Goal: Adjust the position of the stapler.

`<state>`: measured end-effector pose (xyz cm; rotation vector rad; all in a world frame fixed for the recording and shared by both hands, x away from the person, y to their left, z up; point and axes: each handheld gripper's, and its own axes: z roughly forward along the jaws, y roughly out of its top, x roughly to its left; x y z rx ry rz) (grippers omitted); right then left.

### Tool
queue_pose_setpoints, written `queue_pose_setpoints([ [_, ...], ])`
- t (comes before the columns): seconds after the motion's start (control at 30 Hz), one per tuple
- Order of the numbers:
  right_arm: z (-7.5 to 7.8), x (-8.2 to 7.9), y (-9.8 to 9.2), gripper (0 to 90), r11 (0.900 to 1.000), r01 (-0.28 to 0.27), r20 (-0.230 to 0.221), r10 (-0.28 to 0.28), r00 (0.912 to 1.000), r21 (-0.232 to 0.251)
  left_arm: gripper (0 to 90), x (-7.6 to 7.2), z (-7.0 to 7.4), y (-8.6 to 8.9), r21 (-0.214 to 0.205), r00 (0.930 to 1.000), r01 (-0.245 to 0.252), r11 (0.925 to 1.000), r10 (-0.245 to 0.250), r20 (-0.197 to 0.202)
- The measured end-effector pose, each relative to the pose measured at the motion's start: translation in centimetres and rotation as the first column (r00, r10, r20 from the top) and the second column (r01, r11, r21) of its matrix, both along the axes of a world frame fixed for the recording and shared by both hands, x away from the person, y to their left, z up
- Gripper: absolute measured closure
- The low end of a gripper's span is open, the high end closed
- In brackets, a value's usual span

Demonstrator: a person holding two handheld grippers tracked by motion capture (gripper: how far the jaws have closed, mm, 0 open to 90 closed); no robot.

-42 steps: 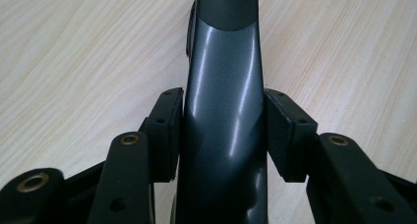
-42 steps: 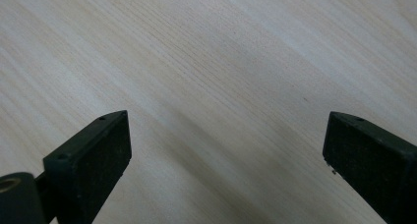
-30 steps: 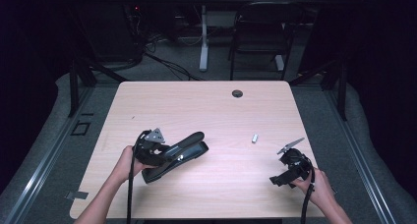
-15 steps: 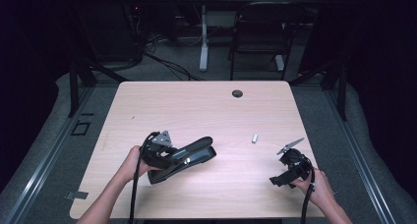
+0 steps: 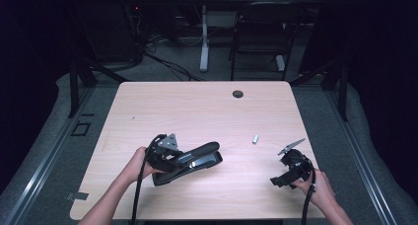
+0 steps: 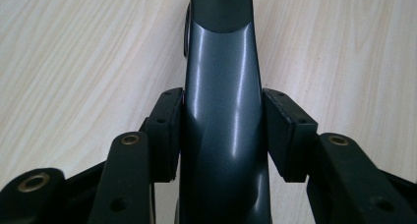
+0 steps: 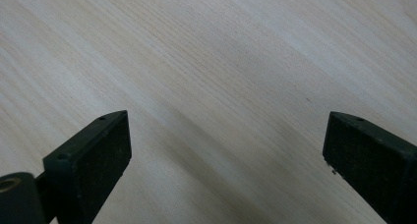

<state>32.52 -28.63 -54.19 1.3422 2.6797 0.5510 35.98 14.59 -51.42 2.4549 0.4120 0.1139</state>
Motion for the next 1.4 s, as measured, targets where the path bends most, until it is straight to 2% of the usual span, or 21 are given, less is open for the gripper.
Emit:
queue_pose_setpoints([
  [0.43, 0.0, 0.0, 0.0, 3.9, 1.0, 0.001, 0.0, -0.001, 1.0, -0.007, 53.3, -0.4, 0.1, -1.5, 0.02, 0.9978, 0.066, 0.9976, -0.066, 0.009],
  [0.73, -0.1, 0.0, 0.0, 3.9, 0.9999, -0.005, -0.005, 0.004, 1.0, -0.01, 53.3, -0.6, 0.2, -2.5, 0.032, 0.9928, 0.118, 0.9924, -0.119, 0.015],
  [1.27, -0.2, 0.0, 0.1, 3.9, 1.0, -0.008, -0.012, 0.008, 0.9999, -0.001, 53.3, -1.0, 0.1, -3.2, 0.021, 0.9893, 0.145, 0.9892, -0.145, 0.016],
  [1.37, -0.2, 0.1, 0.1, 3.9, 1.0, -0.01, -0.016, 0.01, 0.9998, -0.002, 53.3, -1.1, 0.1, -3.3, 0.02, 0.9877, 0.155, 0.9876, -0.156, 0.016],
  [1.4, -0.3, 0.0, 0.1, 3.8, 1.0, -0.007, -0.013, 0.007, 0.9999, -0.002, 53.3, -1.0, 0.1, -3.5, 0.026, 0.9849, 0.173, 0.9847, -0.173, 0.011],
])
